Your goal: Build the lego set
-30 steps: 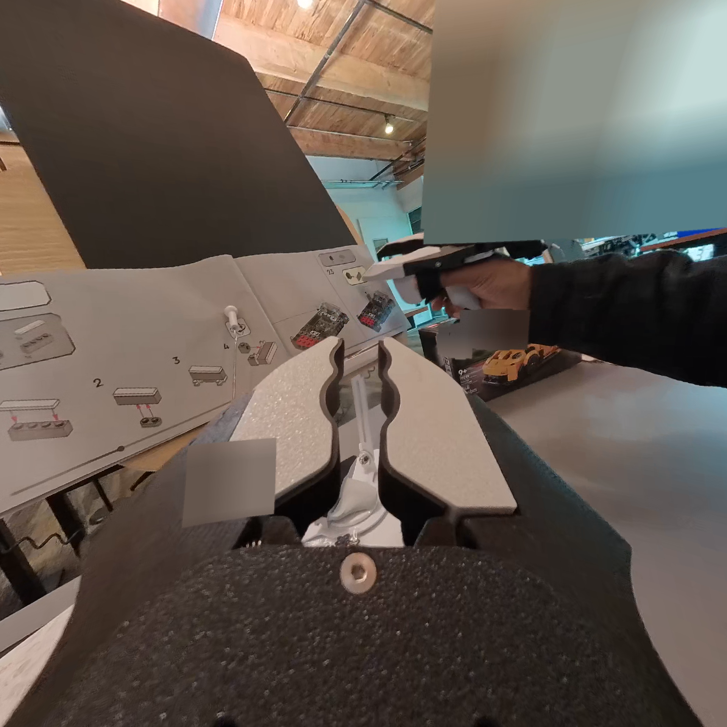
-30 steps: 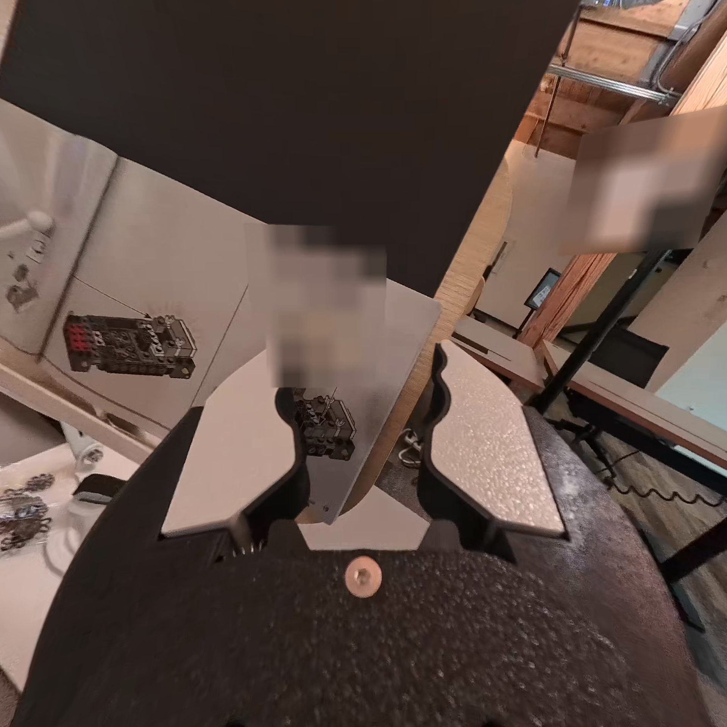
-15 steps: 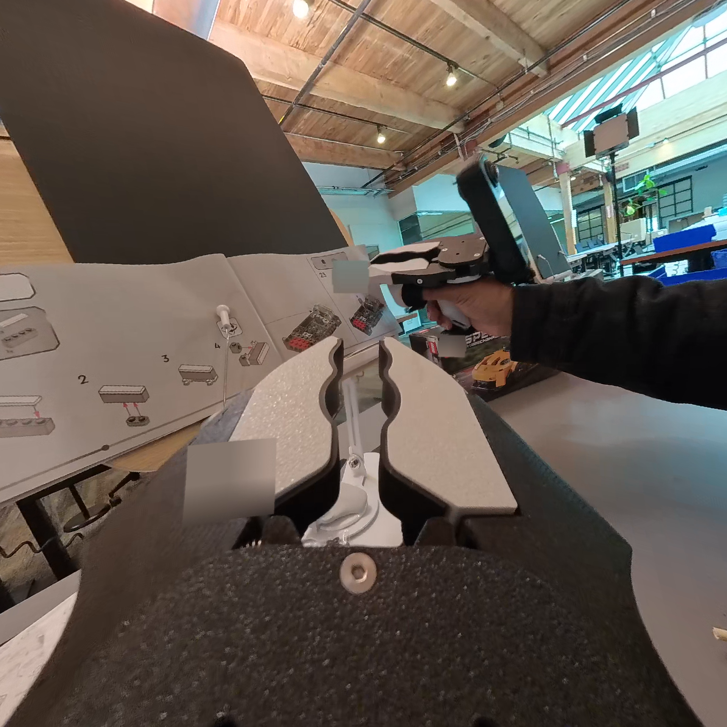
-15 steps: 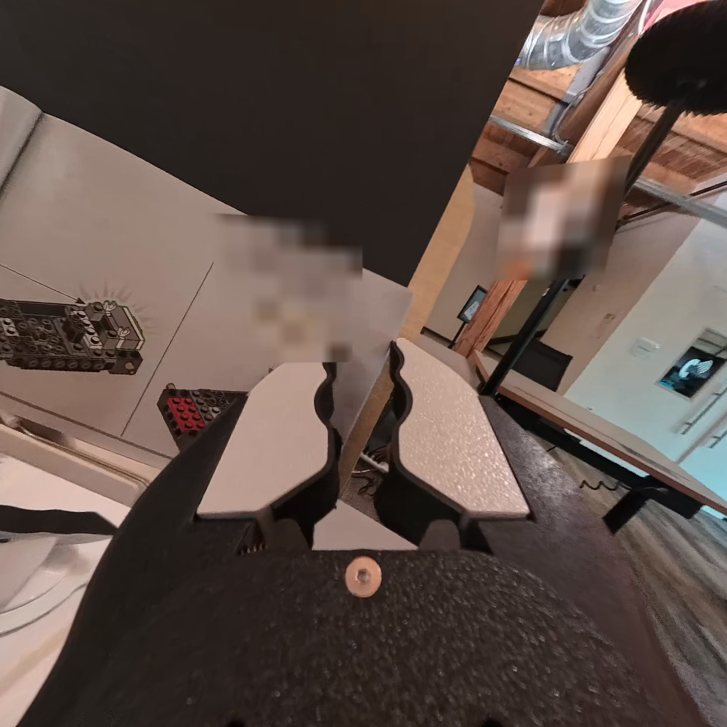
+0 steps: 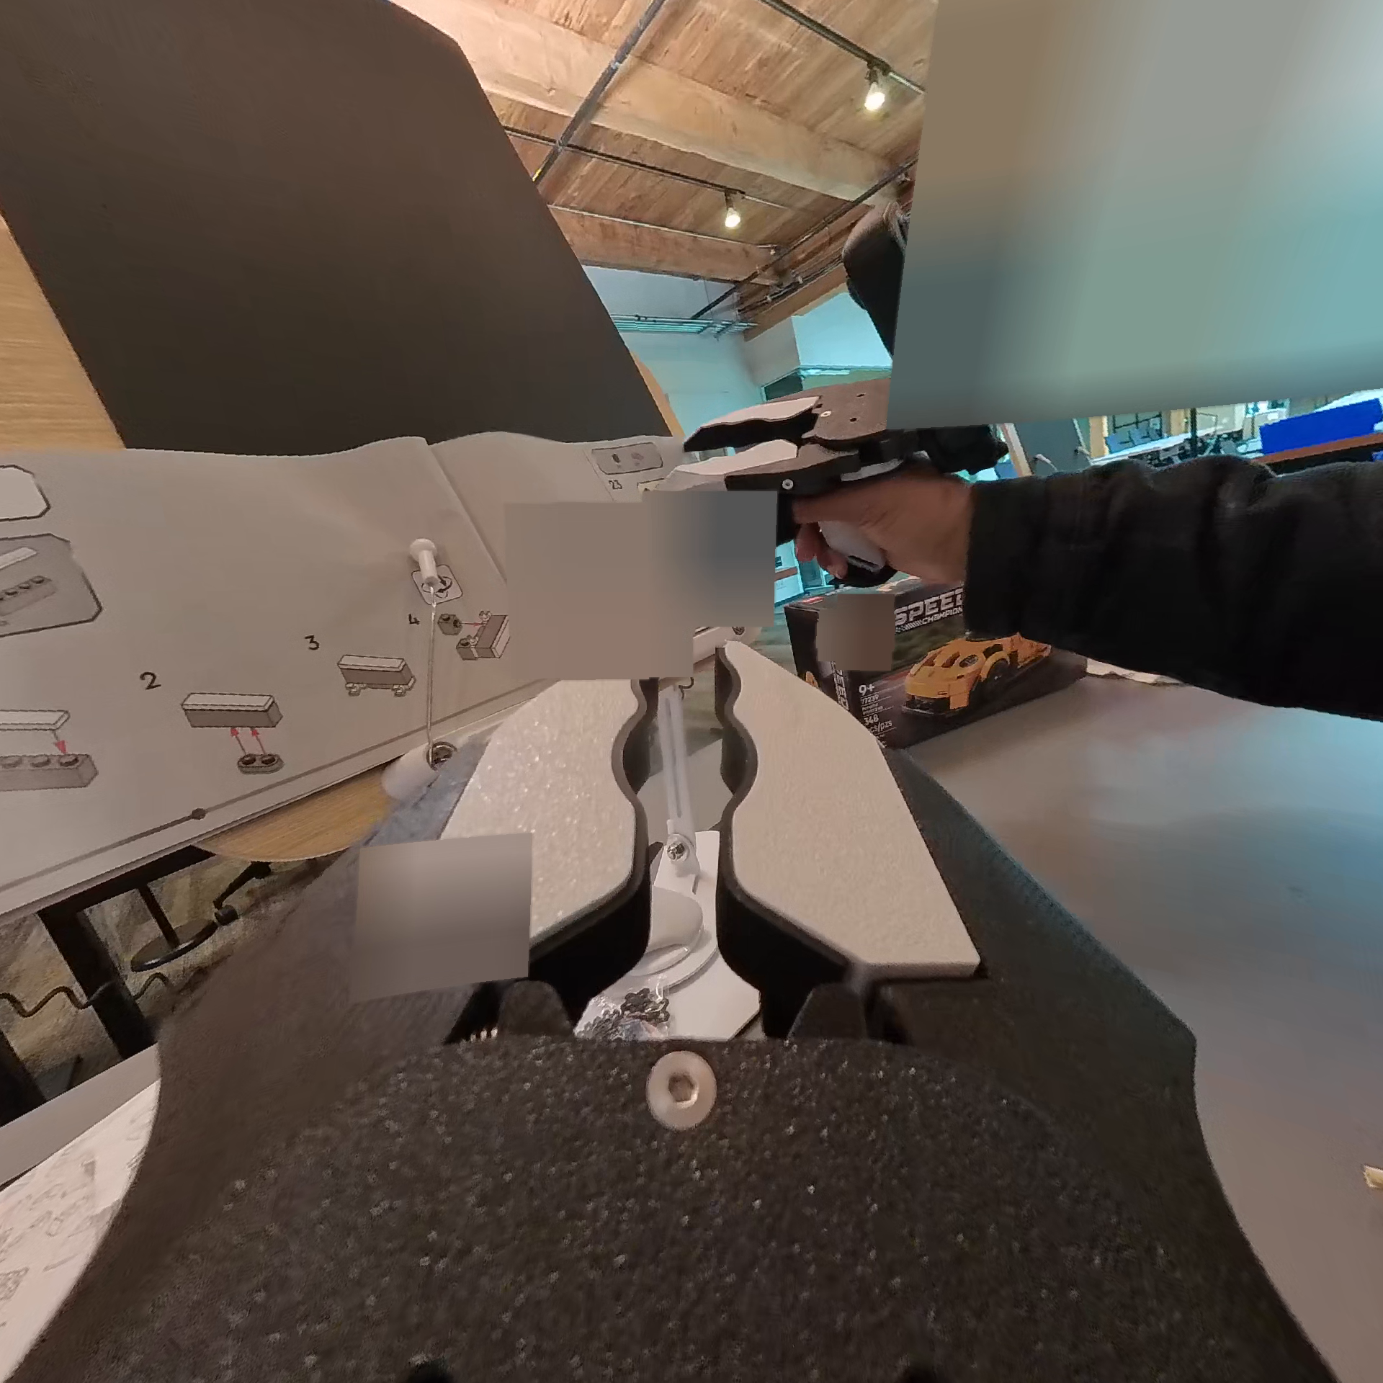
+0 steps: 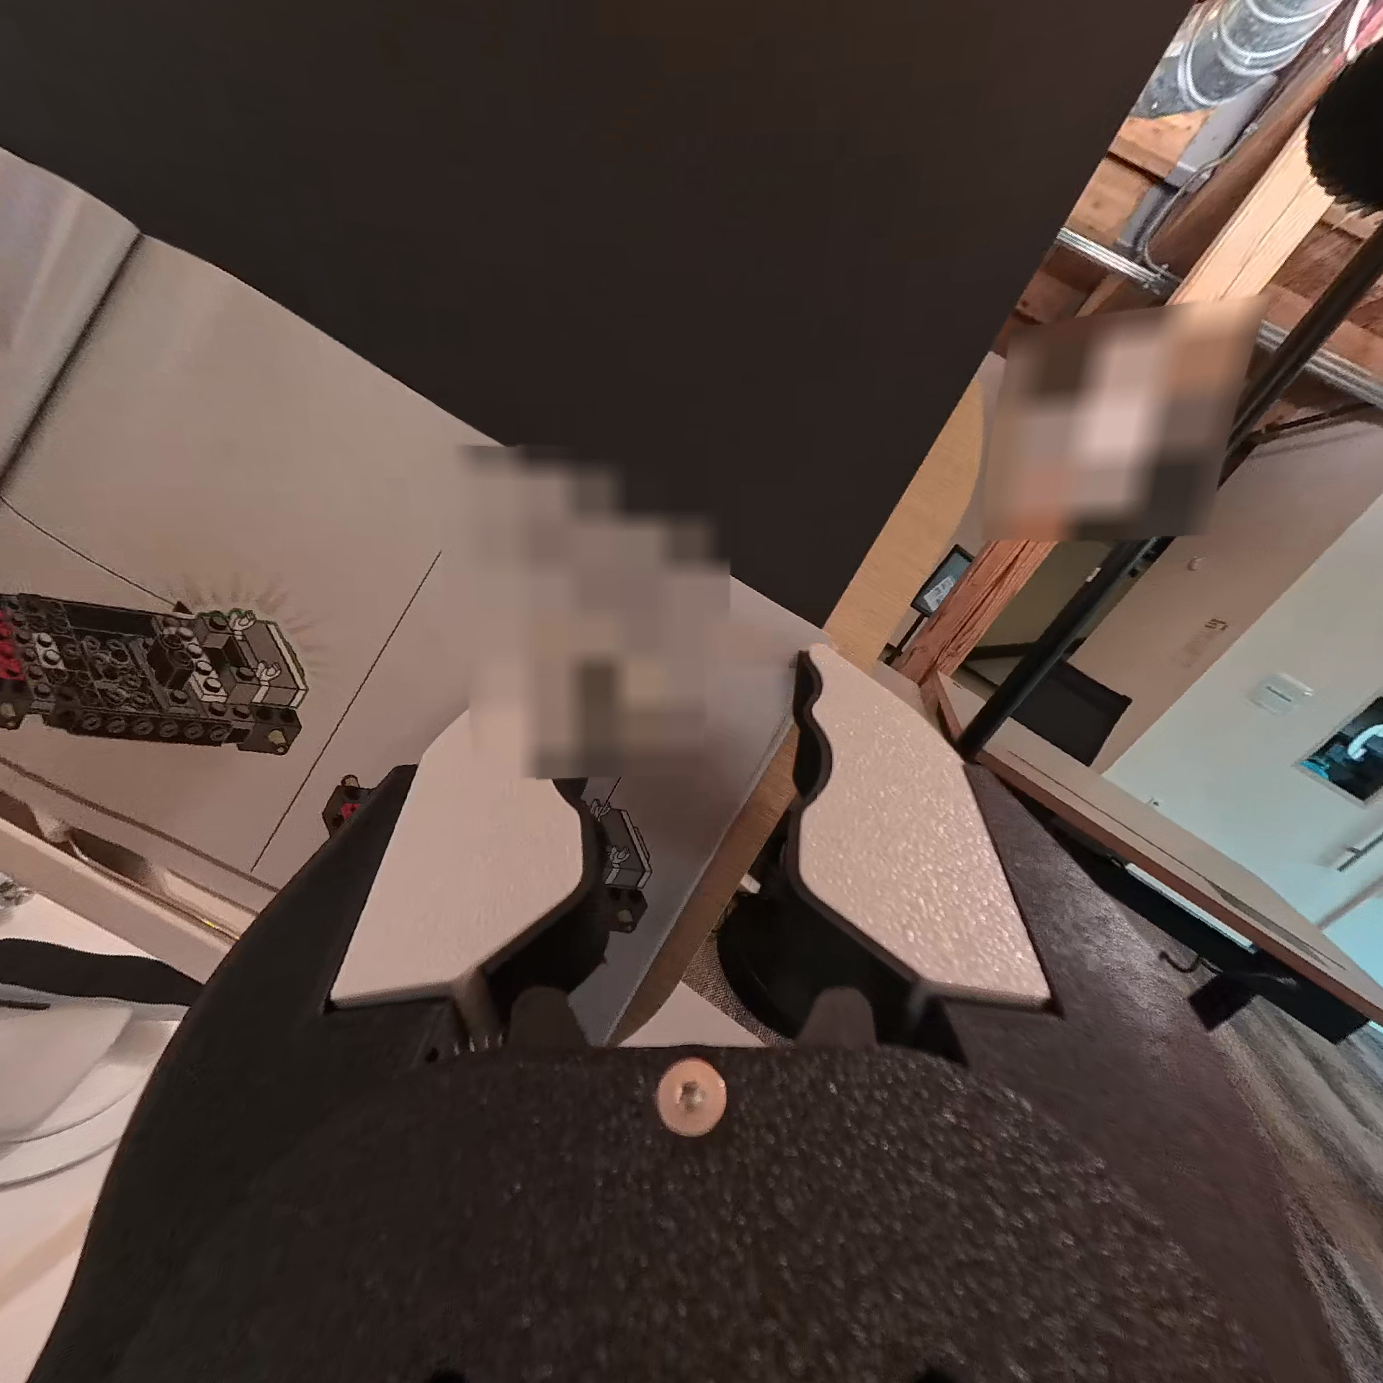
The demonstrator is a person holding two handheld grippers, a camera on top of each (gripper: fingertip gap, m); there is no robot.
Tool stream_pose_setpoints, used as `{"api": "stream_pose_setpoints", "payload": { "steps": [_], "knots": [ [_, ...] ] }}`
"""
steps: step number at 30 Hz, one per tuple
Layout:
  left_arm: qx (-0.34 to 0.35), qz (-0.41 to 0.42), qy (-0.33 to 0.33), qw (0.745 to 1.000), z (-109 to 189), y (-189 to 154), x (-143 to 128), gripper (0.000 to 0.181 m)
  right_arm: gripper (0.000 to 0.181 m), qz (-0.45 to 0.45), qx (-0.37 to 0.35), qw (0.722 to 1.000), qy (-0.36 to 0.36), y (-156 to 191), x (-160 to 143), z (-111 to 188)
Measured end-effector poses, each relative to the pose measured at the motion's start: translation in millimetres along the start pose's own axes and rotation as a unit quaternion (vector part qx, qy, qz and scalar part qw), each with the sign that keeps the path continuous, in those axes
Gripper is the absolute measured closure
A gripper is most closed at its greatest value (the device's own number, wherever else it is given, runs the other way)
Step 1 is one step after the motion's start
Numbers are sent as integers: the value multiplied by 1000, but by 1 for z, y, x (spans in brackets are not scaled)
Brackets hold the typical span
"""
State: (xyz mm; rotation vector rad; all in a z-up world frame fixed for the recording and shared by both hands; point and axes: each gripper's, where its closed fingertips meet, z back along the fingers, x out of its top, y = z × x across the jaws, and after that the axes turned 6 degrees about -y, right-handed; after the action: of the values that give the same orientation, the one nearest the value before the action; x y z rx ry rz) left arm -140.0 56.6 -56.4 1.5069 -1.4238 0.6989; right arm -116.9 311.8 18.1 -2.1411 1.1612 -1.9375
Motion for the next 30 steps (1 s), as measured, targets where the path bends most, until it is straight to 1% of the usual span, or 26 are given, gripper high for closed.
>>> {"api": "stream_pose_setpoints", "payload": {
  "steps": [3, 7, 12, 15, 20, 23, 27, 30],
  "knots": [
    [0, 1, 2, 1000, 0, 0, -1, 168, 135, 6, 13, 1000, 3, 4, 0, -1],
    [-2, 1, 6, 1000, -1, -1, -3, 169, 136, -14, 21, 1000, 8, 3, -1, -2],
    [-3, 1, 8, 1000, -1, -2, -4, 170, 152, -29, 15, 999, 12, 1, -3, -3],
    [-2, 1, 9, 1000, 0, -1, -4, 170, 155, -25, 15, 999, 16, 2, -3, -4],
    [0, 1, 11, 1000, 0, 0, -4, 170, 165, 1, 10, 1000, 15, 6, -1, -1],
    [0, 1, 13, 1000, 0, 0, -5, 170, 171, 26, -2, 1000, 1, 7, 4, 4],
    [-1, 1, 16, 1000, 0, -2, -7, 170, 172, 57, -23, 998, -30, 8, 15, 14],
    [-1, 8, 17, 1000, -2, -3, -7, 170, 173, 92, -38, 993, -67, 12, 27, 26]
  ]
}}
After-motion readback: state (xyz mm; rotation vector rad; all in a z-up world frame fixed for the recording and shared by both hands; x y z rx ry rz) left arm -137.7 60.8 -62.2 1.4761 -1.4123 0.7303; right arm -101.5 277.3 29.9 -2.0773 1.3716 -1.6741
